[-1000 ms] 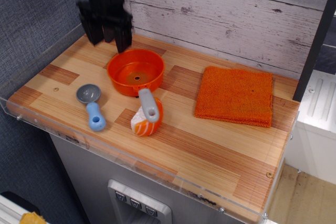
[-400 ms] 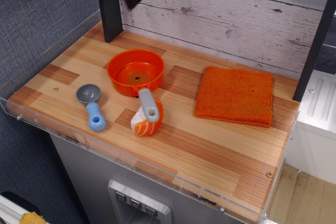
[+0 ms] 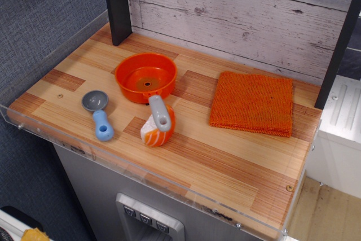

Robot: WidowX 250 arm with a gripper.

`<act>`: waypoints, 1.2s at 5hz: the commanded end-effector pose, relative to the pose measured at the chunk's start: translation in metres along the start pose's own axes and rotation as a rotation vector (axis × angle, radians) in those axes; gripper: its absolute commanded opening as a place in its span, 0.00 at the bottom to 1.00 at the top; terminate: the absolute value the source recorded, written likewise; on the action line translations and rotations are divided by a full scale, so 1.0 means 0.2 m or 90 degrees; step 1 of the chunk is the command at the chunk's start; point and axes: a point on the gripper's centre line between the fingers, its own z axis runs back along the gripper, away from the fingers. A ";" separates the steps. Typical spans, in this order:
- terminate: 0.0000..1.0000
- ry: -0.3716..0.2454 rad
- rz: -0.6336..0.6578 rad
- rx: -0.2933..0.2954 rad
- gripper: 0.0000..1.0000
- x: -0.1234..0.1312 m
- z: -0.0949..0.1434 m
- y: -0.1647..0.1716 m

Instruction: Move the red measuring cup to the right of the blue spoon.

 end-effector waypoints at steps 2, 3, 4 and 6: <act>0.00 -0.038 -0.006 0.024 1.00 -0.02 0.14 0.00; 0.00 -0.038 -0.006 0.024 1.00 -0.02 0.14 0.00; 0.00 -0.038 -0.006 0.024 1.00 -0.02 0.14 0.00; 1.00 -0.038 -0.006 0.024 1.00 -0.02 0.14 0.00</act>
